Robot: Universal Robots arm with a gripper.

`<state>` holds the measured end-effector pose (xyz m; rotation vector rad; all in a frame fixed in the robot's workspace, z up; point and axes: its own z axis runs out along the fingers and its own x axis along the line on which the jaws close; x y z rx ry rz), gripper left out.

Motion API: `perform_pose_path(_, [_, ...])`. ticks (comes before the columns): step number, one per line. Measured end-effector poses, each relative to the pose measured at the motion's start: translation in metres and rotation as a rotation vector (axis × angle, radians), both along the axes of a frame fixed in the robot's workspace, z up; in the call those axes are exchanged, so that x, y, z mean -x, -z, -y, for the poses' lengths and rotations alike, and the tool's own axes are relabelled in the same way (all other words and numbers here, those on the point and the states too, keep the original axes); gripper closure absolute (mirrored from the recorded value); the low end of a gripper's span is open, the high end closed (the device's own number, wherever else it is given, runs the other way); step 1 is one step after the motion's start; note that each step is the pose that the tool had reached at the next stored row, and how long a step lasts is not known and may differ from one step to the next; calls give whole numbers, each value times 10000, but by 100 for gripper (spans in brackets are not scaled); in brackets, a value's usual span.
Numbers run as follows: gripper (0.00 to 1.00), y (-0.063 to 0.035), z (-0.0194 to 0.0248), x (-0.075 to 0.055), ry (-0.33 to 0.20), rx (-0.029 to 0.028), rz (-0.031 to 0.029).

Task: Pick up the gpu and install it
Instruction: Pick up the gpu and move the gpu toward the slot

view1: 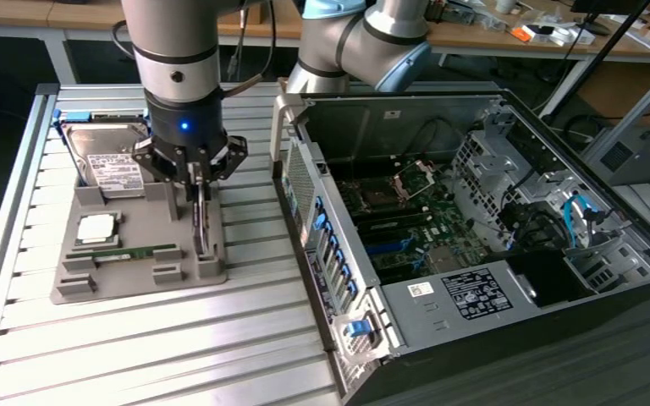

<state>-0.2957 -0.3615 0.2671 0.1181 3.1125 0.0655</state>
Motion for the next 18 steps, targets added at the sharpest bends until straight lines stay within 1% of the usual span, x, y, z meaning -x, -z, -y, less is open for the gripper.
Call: perform_pose_path(18, [73,-77,0,0,0,-1,0])
